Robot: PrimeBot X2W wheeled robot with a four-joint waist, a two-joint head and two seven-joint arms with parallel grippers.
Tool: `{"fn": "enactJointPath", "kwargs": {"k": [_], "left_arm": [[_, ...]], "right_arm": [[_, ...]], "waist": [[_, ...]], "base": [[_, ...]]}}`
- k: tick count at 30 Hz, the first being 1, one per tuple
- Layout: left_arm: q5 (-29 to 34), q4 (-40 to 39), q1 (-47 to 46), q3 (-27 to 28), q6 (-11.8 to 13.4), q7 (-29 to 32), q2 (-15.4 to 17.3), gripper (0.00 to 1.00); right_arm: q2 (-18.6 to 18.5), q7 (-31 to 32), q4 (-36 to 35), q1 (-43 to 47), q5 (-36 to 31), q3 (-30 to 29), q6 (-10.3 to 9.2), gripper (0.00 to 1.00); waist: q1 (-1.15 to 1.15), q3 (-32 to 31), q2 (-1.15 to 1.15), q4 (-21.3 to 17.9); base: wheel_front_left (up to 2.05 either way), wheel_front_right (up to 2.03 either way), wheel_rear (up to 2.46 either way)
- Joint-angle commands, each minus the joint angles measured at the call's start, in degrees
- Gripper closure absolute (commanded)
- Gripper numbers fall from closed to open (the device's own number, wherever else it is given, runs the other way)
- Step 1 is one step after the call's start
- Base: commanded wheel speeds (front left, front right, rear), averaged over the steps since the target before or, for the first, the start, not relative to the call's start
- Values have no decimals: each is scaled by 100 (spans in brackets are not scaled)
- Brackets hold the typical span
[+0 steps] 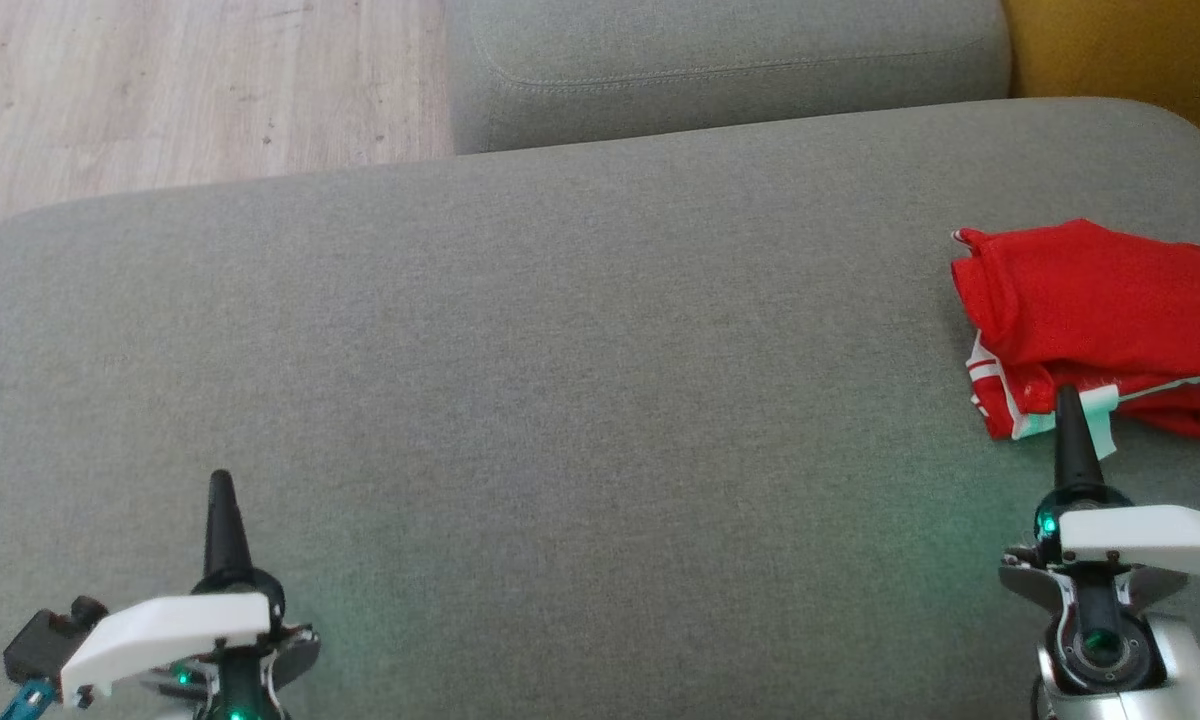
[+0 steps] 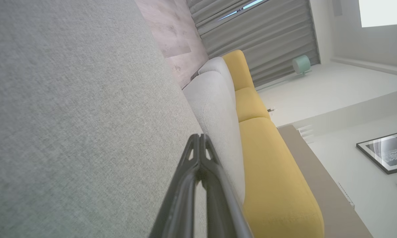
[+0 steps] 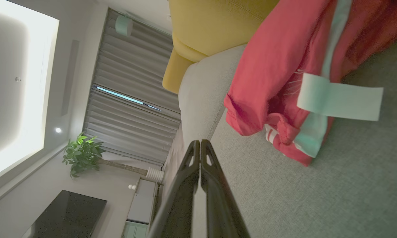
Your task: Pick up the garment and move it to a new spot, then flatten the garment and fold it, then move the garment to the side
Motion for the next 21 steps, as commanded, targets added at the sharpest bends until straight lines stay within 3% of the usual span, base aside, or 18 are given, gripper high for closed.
{"fn": "enactJointPath", "kwargs": {"k": [1, 21], "left_arm": [[-135, -154, -280, 172, 5, 34, 107, 100], [-1262, -99, -305, 367, 7, 377, 110, 100]], "right_arm": [[-122, 38, -232, -123, 165, 65, -3, 100], [-122, 375, -283, -51, 1444, -47, -4, 100]], "waist": [[0, -7, 0, 6], [0, -116, 0, 90]], "base": [[0, 0, 0], [0, 0, 0]]}}
